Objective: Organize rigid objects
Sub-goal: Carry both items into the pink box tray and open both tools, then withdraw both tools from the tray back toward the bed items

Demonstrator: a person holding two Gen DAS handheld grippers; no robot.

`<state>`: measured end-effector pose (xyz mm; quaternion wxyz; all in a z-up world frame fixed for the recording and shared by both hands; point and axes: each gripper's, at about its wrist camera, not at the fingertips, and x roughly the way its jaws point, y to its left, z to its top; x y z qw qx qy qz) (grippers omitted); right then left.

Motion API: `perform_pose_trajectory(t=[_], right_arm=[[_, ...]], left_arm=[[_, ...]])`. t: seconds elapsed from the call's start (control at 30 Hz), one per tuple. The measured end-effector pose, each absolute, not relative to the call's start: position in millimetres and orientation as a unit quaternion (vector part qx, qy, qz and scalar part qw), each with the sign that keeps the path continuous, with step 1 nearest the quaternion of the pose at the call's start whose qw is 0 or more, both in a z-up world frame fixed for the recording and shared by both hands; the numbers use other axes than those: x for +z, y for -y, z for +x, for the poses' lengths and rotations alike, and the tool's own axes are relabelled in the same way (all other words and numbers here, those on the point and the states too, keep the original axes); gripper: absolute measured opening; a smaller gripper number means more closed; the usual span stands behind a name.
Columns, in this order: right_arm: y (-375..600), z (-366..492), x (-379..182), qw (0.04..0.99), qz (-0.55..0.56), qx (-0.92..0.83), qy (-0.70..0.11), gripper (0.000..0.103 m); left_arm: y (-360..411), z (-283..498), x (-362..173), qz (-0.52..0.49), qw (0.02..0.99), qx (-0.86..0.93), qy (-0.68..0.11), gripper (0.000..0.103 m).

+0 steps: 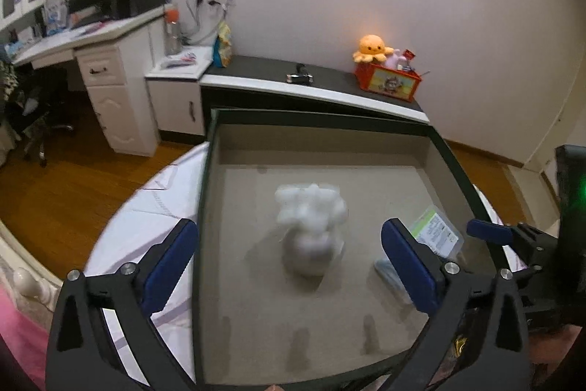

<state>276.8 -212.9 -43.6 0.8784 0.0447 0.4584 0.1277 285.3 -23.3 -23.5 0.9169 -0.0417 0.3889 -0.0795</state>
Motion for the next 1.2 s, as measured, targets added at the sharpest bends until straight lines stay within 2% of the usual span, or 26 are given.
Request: perform_pose_trajectory(t=[0.57, 0.93, 1.2], right_arm=[[215, 166, 20, 0.926, 0.113, 0.161, -0.323, 0.103], [209, 68, 25, 0.946, 0.109, 0.057, -0.300, 0.103], [202, 29, 38, 0.959, 0.083, 0.014, -0.271, 0.103]], left_arm=[[-13, 173, 16, -0.013, 0.939, 0.012, -0.344, 0.103], [-18, 109, 25, -0.008, 0.945, -0.055, -0.321, 0.103], [-16, 76, 38, -0.013, 0.952, -0.072, -0.296, 0.103]])
